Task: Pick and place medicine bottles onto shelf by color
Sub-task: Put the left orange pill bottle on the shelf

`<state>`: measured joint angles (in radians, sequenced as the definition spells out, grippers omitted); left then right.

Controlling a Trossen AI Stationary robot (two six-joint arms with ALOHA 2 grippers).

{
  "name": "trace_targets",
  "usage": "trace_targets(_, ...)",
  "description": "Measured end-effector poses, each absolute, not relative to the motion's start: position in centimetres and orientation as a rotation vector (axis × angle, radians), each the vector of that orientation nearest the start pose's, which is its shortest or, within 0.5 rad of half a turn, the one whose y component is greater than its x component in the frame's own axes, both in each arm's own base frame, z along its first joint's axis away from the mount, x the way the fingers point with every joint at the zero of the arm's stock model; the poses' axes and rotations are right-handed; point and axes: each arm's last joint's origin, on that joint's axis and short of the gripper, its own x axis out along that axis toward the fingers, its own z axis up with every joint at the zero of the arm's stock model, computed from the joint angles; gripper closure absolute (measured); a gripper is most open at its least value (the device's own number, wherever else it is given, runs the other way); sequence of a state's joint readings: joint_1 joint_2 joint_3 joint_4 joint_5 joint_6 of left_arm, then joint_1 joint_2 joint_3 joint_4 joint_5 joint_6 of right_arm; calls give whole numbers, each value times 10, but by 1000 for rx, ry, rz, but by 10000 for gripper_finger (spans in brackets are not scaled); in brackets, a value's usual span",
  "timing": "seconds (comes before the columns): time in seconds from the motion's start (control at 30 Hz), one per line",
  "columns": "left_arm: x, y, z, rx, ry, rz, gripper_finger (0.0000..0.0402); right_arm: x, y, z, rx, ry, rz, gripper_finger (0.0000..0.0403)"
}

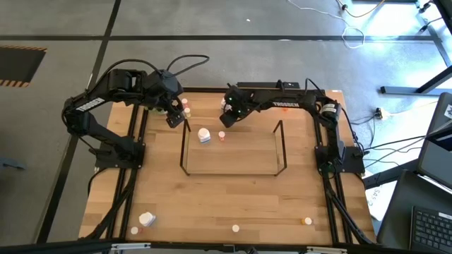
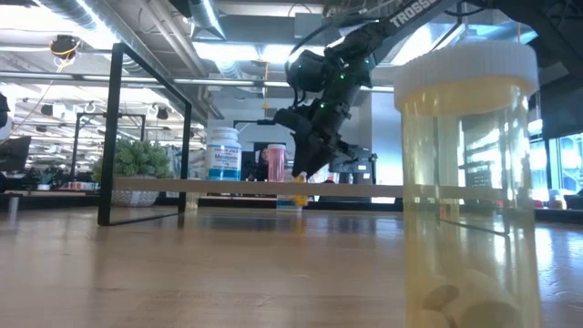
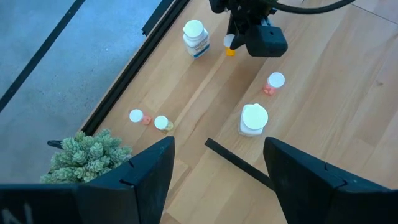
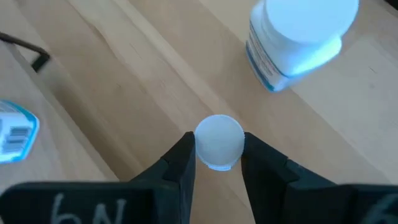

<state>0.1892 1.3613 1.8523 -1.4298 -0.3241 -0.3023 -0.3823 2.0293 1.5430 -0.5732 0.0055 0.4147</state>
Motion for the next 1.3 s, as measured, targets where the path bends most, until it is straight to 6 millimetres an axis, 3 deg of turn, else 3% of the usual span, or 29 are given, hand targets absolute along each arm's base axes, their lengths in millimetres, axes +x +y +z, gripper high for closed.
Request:
trace_targets(0.4,204,48,453,-187,872,602,160,395,-153,229,547,1120,-465,292)
trace_targets(0.63,204,48,453,-187,872,602,160,397,-135,242,522,1194,-318,294)
trace_targets(0.8,204,48,453,-187,872,602,160,399,-120,246,508,1230,-177,291)
trace_targets(1.3,204,48,453,-188,871,602,160,400,-105,245,462,1268,-126,293)
